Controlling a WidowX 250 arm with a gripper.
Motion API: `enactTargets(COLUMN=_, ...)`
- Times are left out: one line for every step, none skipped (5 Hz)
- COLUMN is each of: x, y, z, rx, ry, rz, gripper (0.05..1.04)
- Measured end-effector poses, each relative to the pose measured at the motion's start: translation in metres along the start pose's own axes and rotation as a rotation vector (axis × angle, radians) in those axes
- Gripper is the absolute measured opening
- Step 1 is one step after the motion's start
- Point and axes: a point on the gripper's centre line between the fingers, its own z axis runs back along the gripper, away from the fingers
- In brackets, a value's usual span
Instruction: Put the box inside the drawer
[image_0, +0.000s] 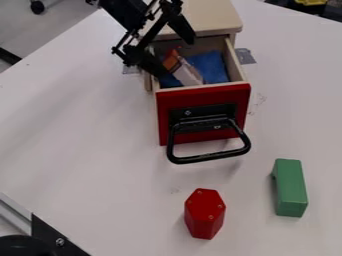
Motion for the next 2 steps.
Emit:
enactTargets(x=-0.012, y=0.000, z=0.016, rx=0.097, ry=-0.096, rz=-0.040, gripper=0.999)
enactTargets(x=-0.023, y=-0.005, z=0.033, rx=0.189, ry=-0.213, rz=-0.100, gripper=0.999)
